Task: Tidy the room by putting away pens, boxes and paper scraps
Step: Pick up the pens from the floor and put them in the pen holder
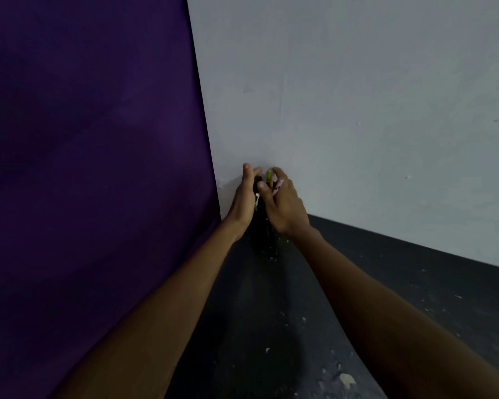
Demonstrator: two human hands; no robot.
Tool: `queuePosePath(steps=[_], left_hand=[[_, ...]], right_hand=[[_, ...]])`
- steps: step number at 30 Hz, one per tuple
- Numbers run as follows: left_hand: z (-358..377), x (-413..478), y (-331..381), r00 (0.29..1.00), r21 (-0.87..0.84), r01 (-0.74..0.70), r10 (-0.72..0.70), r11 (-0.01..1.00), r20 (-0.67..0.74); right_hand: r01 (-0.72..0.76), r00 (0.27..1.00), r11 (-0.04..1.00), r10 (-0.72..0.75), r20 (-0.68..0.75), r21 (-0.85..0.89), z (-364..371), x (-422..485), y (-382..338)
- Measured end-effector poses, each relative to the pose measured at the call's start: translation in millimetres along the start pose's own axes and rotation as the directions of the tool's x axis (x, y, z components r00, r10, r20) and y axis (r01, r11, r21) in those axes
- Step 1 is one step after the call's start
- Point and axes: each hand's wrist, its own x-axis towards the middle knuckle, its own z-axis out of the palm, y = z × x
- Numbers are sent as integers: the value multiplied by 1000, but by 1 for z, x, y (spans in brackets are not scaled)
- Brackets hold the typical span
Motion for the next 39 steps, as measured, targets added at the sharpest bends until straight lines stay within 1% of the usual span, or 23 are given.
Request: queuePosePath(steps=[2,5,10,11,14,16,19,23,25,27,32,35,39], left_hand=[[1,-2,6,1000,8,6,-6,1000,25],[4,-2,11,1000,36,12,-13,999,11],[3,3,9,999,82,21,-19,996,-29],[3,4,8,999,98,26,-23,995,-34],[2,7,4,996,127,28,-17,991,-85],[-1,10,1,994,119,26,-13,993,-111],[-1,7,0,996,131,20,-8,991,-91],[-2,3,0,997,117,28,-20,993,-70],[-2,1,3,998,89,19,-13,996,-59],[-6,-2,6,998,84,40,-35,996,-61],[-15,-19,17,992,160,68,-50,985,-115],[-21,-34,21,989,198,80,-52,977,-142],[-29,-57,26,987,216,73,-39,974,-156]], right_hand=[[17,999,994,-21,-30,-112,-1,1,-4],[35,999,985,-38,-16,-170,-1,0,-7],[-4,999,963,16,44,-271,-7,2,-9],[-7,999,966,21,48,-260,-9,1,-8],[-35,997,994,41,62,-103,-12,-2,-5],[-39,996,999,41,77,-34,-14,-6,-5],[-26,997,999,24,79,21,-15,-9,-4],[-50,996,993,42,80,105,-17,-13,-6],[-66,996,990,58,67,121,-21,-14,-8],[-86,995,987,78,60,134,-25,-15,-10],[-103,994,989,100,39,109,-36,-27,-18],[-118,993,991,116,31,65,-47,-36,-23],[-87,996,996,86,17,9,-60,-51,-31]])
